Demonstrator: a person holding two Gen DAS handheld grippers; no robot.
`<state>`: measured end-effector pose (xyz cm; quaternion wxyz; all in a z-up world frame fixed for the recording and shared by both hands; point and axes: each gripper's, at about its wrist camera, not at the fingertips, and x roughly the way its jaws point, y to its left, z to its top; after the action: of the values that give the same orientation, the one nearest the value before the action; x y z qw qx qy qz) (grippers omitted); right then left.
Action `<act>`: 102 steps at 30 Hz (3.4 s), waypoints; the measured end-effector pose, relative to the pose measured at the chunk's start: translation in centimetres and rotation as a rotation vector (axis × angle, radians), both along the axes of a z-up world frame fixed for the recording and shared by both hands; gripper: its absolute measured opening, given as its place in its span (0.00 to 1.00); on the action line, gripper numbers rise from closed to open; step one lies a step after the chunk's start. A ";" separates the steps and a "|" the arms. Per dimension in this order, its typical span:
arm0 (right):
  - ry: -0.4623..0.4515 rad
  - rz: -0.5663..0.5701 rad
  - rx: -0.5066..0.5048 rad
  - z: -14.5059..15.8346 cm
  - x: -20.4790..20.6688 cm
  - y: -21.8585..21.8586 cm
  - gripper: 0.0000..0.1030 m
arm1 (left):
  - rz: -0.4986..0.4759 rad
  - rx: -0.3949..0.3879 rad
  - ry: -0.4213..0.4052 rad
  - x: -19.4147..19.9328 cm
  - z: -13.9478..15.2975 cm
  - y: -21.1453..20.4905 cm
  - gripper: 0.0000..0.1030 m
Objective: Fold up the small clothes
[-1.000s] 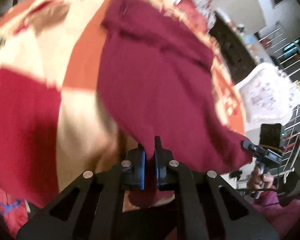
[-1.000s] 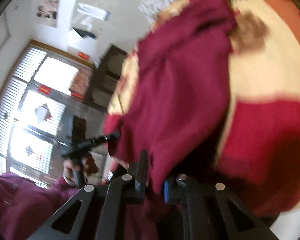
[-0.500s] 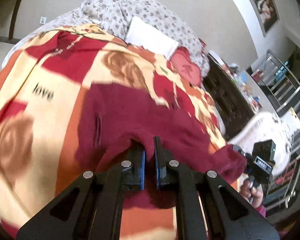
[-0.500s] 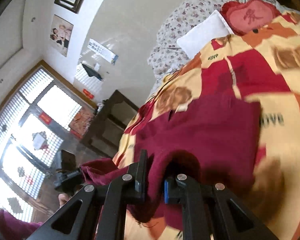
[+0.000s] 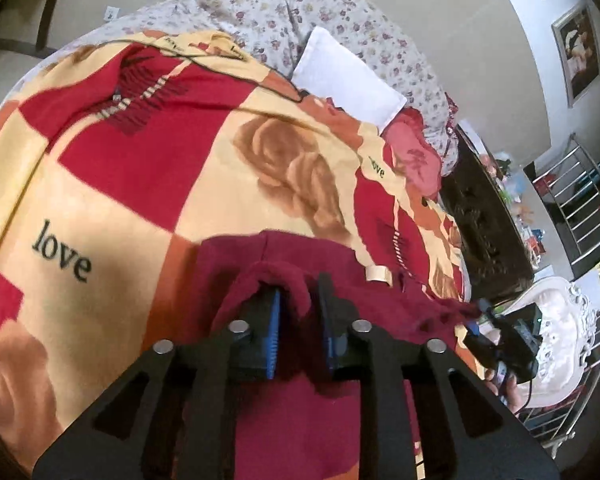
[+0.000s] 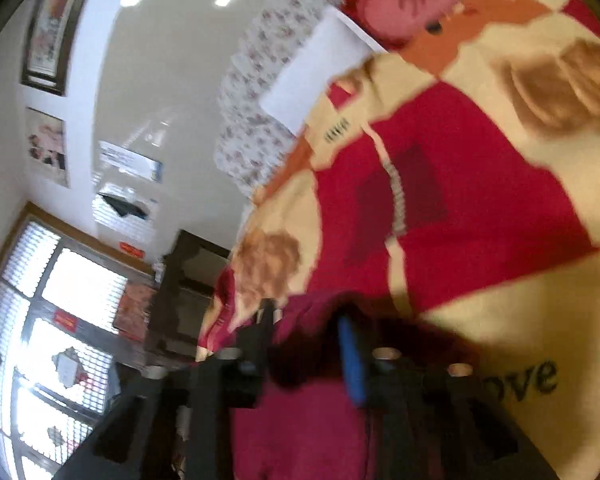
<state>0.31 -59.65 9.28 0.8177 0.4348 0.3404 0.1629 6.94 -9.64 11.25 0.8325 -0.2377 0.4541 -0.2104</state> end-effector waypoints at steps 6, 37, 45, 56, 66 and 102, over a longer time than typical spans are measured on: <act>-0.086 0.074 -0.222 3.4 -2.2 3.6 0.48 | 0.073 0.075 -0.173 -1.8 3.2 -0.1 0.77; 0.078 0.187 -0.378 -2.7 -11.8 8.5 0.43 | -0.011 0.217 0.014 -8.7 -3.8 -2.1 0.77; 0.065 0.192 -0.321 -4.1 -11.9 8.4 0.38 | -0.022 0.235 0.081 -10.6 -5.8 -2.1 0.77; 0.122 0.210 -0.498 -4.4 -12.4 7.4 0.05 | -0.040 0.289 0.064 -11.5 -6.0 -3.2 0.77; 0.128 0.181 -0.627 -1.2 -12.6 8.2 0.06 | -0.011 0.385 -0.010 -11.2 -4.9 -3.1 0.77; 0.133 0.025 -0.607 -0.7 7.8 9.4 0.10 | 0.141 0.353 0.089 4.1 -5.8 -1.8 0.79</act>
<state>8.11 -50.25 8.60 0.8839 0.1763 0.4318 0.0351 11.04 -11.47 5.42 0.8531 -0.1282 0.5024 -0.0580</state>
